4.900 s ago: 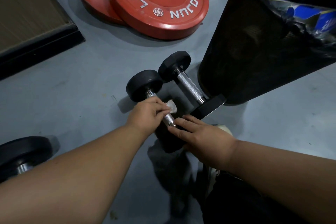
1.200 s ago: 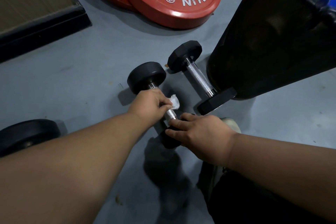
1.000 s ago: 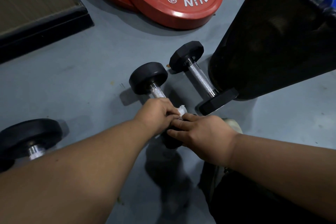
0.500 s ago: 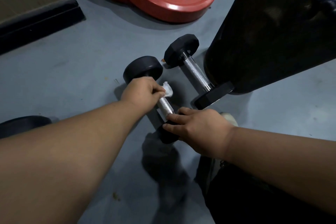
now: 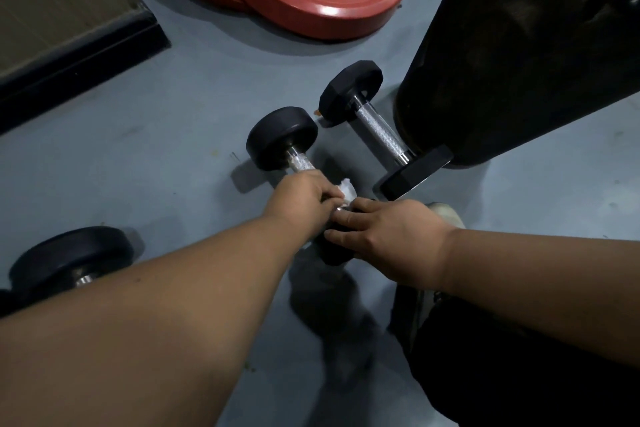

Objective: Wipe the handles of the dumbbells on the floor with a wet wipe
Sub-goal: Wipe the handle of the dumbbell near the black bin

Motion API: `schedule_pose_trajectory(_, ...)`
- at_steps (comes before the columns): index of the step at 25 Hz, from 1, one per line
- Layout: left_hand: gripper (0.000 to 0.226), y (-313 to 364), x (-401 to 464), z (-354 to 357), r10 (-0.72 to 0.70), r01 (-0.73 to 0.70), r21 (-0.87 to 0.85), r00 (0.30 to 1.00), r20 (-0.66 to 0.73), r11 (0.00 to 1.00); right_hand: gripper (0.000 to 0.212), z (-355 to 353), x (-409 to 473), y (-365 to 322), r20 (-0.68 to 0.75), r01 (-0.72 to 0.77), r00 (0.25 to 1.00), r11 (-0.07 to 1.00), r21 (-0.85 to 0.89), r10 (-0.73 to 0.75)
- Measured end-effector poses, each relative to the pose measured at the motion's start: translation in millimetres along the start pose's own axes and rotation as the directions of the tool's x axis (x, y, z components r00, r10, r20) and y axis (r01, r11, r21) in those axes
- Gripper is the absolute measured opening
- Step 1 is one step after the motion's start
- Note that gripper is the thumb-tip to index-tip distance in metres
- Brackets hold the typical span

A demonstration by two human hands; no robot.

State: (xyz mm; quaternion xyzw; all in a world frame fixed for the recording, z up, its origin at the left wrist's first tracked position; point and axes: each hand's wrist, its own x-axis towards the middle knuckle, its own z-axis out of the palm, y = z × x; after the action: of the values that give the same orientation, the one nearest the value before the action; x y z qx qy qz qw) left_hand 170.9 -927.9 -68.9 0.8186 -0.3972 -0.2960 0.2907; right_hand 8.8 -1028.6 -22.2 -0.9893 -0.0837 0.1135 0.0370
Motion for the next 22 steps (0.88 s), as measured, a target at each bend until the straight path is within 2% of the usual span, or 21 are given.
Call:
schedule_pose_trajectory(3,0.009,2,-4,4,-0.014,0.014,-0.044,1.0,-0.007,0.999,0.061,0,3,0,-0.002,0.004,1.0,1.0,-0.03,-0.004)
schedule_pose_trajectory(10,0.014,-1,2,-7,0.046,-0.051,0.099,0.998,0.046,0.994,0.055,1,1,-4,-0.01,0.009,1.0,1.0,0.008,-0.008)
schedule_pose_trajectory(15,0.014,-4,27,-37,-0.03,0.035,0.15,0.999,-0.033,0.988,0.054,-1,4,-10,-0.009,0.015,1.0,0.999,-0.034,-0.015)
schedule_pose_trajectory(18,0.014,-9,32,-43,-0.012,0.023,0.174,0.998,-0.063,0.984,0.055,1,3,-8,-0.006,0.003,1.0,1.0,-0.031,-0.004)
schedule_pose_trajectory(22,0.013,-12,24,-26,-0.011,0.029,0.121,0.989,-0.148,0.992,0.059,0,4,-10,0.009,-0.006,1.0,0.999,-0.042,0.006)
